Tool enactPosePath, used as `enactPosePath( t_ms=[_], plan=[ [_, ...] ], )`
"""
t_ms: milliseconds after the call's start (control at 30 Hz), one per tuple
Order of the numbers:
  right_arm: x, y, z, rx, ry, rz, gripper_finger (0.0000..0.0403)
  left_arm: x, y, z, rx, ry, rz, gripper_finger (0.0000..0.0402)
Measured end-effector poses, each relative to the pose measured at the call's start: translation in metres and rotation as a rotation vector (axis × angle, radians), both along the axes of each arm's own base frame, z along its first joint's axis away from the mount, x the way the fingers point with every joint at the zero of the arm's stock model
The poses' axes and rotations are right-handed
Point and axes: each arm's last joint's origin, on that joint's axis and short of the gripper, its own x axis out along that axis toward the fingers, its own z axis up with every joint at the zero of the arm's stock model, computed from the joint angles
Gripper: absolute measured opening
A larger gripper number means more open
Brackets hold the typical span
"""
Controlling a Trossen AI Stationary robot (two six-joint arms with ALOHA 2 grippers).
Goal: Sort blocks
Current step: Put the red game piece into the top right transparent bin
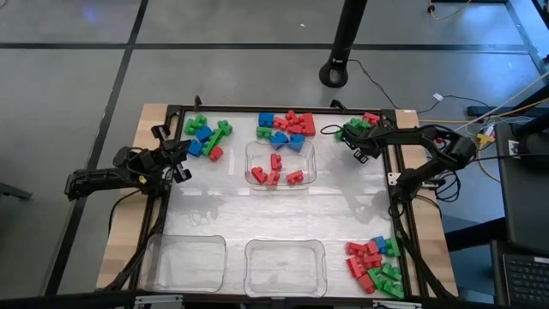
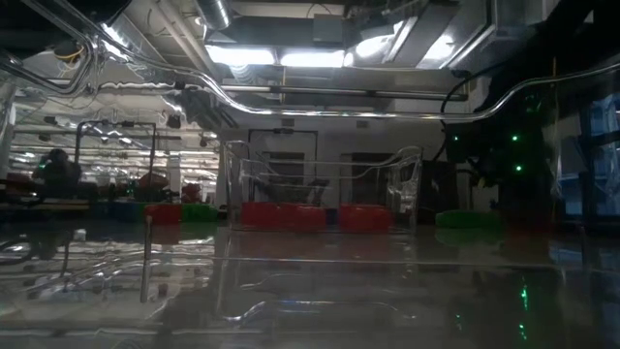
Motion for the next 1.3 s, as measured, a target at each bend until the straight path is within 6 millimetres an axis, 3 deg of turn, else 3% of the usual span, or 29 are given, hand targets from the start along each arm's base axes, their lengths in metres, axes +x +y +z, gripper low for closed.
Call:
enactPosePath(
  t_ms=[300,567,800,967,1133,1300],
  plan=[
    [-0.002,0.006,0.008,0.062,0.006,0.026,0.0007,0.000,0.000,0.000,0.002,0.000,0.001,0.0006],
    [0.013,0.027,0.059,0.024,-0.081,0.164,0.0005,0.000,0.000,0.000,0.003,0.002,0.002,0.0006],
    [0.049,0.055,0.120,-0.040,-0.319,0.409,0.0004,0.000,0.000,0.000,0.009,0.006,0.008,0.0006],
    [0.086,0.077,0.147,-0.126,-0.539,0.682,0.0007,0.000,0.000,0.000,0.008,0.007,0.007,0.0006],
    [0.118,0.095,0.165,-0.230,-0.771,0.949,0.0009,0.000,0.000,0.000,0.008,0.009,0.007,0.0006],
    [0.144,0.102,0.157,-0.253,-0.808,1.111,0.0011,0.000,0.000,0.000,0.008,0.008,0.007,0.0006]
  ],
)
